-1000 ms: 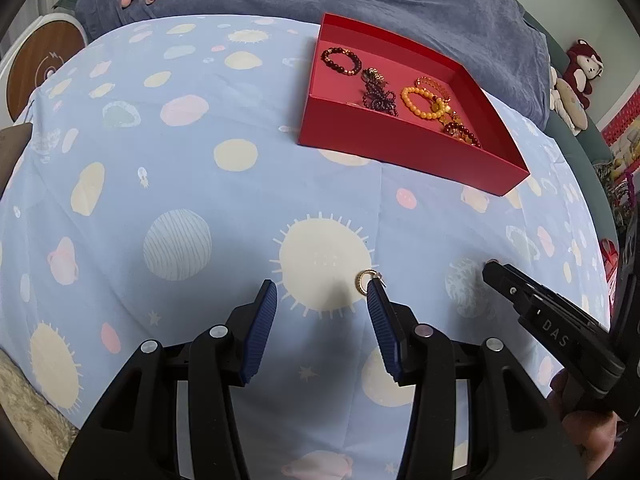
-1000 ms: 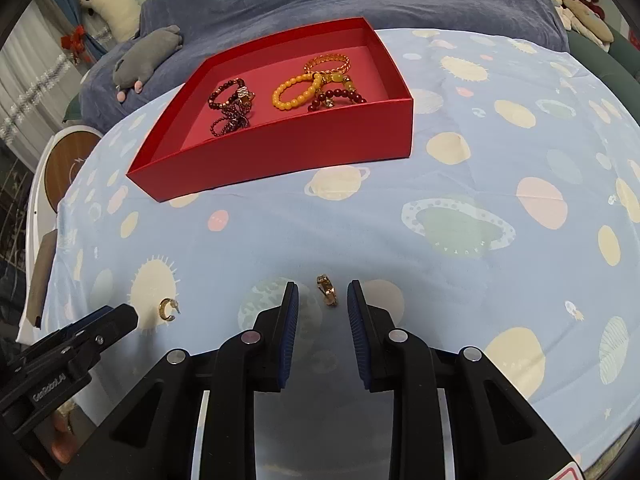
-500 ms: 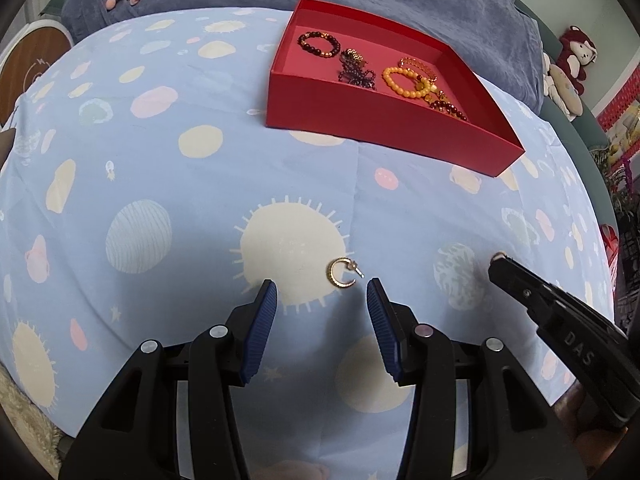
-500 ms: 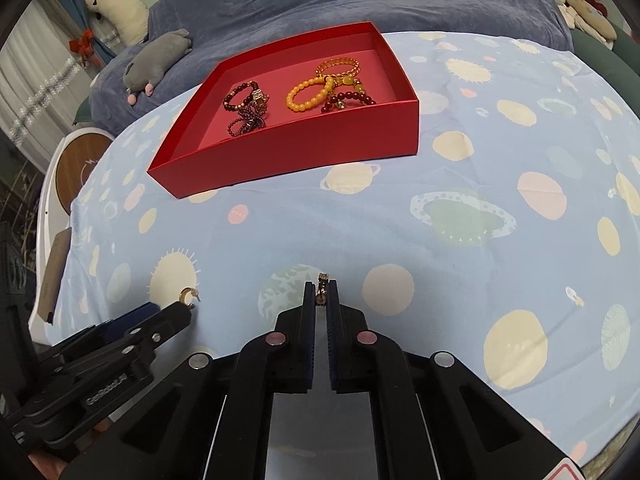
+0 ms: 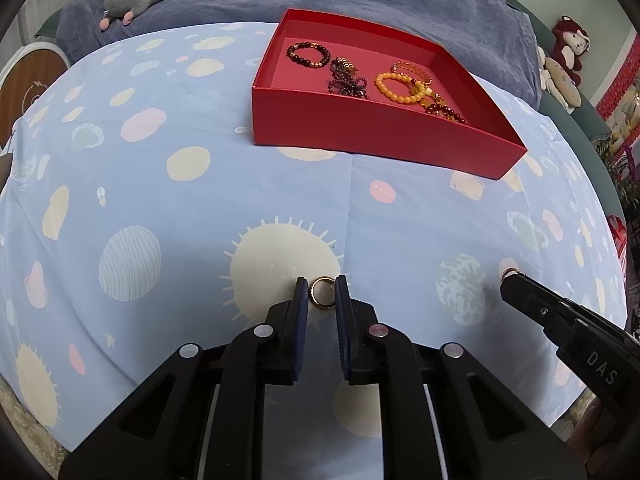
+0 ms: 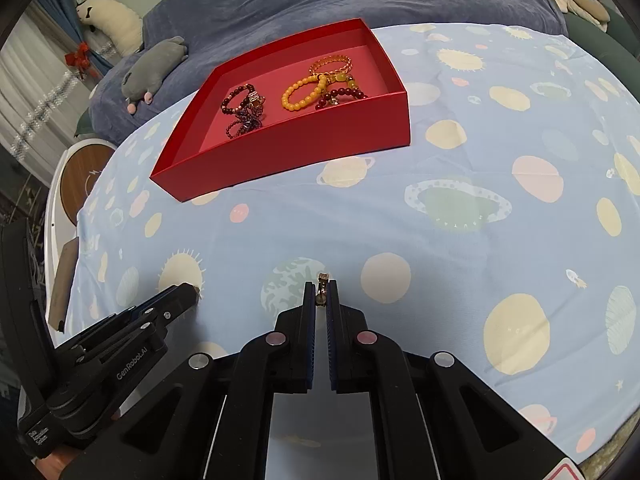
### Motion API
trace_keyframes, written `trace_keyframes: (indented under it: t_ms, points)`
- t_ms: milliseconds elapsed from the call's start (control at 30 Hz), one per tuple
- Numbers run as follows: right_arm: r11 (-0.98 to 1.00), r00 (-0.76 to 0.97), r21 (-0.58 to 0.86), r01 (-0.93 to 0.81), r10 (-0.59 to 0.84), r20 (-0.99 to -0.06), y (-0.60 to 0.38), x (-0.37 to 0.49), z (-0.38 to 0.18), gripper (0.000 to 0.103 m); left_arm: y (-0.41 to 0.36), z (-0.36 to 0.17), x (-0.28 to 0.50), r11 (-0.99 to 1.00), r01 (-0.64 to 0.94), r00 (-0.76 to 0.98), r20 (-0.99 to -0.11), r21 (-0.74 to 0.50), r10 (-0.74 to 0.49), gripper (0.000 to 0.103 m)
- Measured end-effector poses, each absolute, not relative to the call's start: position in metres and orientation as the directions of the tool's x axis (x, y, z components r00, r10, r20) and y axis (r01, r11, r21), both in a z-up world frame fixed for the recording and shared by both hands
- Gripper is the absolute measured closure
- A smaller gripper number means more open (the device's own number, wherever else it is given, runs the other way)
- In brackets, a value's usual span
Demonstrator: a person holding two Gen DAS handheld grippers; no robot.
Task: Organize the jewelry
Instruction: 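Grasp the gold hoop earring with the left tool while the right tool holds the ring, then carry the ring and earring over the red tray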
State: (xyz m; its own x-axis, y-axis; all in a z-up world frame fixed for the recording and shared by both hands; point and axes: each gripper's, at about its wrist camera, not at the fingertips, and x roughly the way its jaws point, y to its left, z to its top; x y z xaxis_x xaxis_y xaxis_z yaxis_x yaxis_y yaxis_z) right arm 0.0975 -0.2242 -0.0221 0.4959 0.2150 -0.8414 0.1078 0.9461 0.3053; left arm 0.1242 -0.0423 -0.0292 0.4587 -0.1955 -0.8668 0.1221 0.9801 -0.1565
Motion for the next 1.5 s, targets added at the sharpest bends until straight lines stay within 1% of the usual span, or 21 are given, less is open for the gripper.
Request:
trace_keyframes:
  t_ms: [33, 67, 100, 200, 567, 933, 1200, 1500]
  points:
    - [0.946, 0.496, 0.306, 0.107, 0.216, -0.841, -0.224, 0.097, -0.022, 0.098, -0.042, -0.029, 0.124, 0.979, 0.122, 0.457, -0.867, -0.162, -0.200, 0.090]
    - [0.946, 0.495, 0.307, 0.107, 0.217, -0.841, -0.224, 0.097, -0.022, 0.098, -0.041, -0.029, 0.124, 0.978, 0.120, 0.455, -0.866, -0.170, -0.206, 0.100]
    - [0.945, 0.496, 0.308, 0.107, 0.217, -0.841, -0.224, 0.097, -0.022, 0.098, -0.039, -0.028, 0.125, 0.976, 0.118, 0.449, -0.867, -0.185, -0.218, 0.101]
    - [0.944, 0.501, 0.312, 0.104, 0.221, -0.837, -0.224, 0.096, -0.019, 0.098, -0.033, -0.027, 0.124, 0.970, 0.094, 0.438, -0.866, -0.223, -0.242, 0.101]
    - [0.943, 0.509, 0.317, 0.100, 0.226, -0.831, -0.224, 0.091, -0.014, 0.098, -0.023, -0.015, 0.115, 0.964, 0.083, 0.448, -0.855, -0.251, -0.261, 0.102]
    - [0.937, 0.555, 0.341, 0.076, 0.244, -0.795, -0.225, 0.094, 0.012, 0.098, -0.024, 0.020, 0.118, 0.952, 0.103, 0.482, -0.822, -0.289, -0.302, 0.102]
    - [0.937, 0.605, 0.347, 0.043, 0.252, -0.755, -0.230, 0.115, 0.039, 0.098, -0.035, 0.051, 0.144, 0.939, 0.128, 0.521, -0.784, -0.319, -0.337, 0.102]
    - [0.948, 0.649, 0.319, 0.003, 0.241, -0.721, -0.230, 0.176, 0.062, 0.098, -0.055, 0.081, 0.207, 0.935, 0.165, 0.574, -0.741, -0.313, -0.349, 0.102]
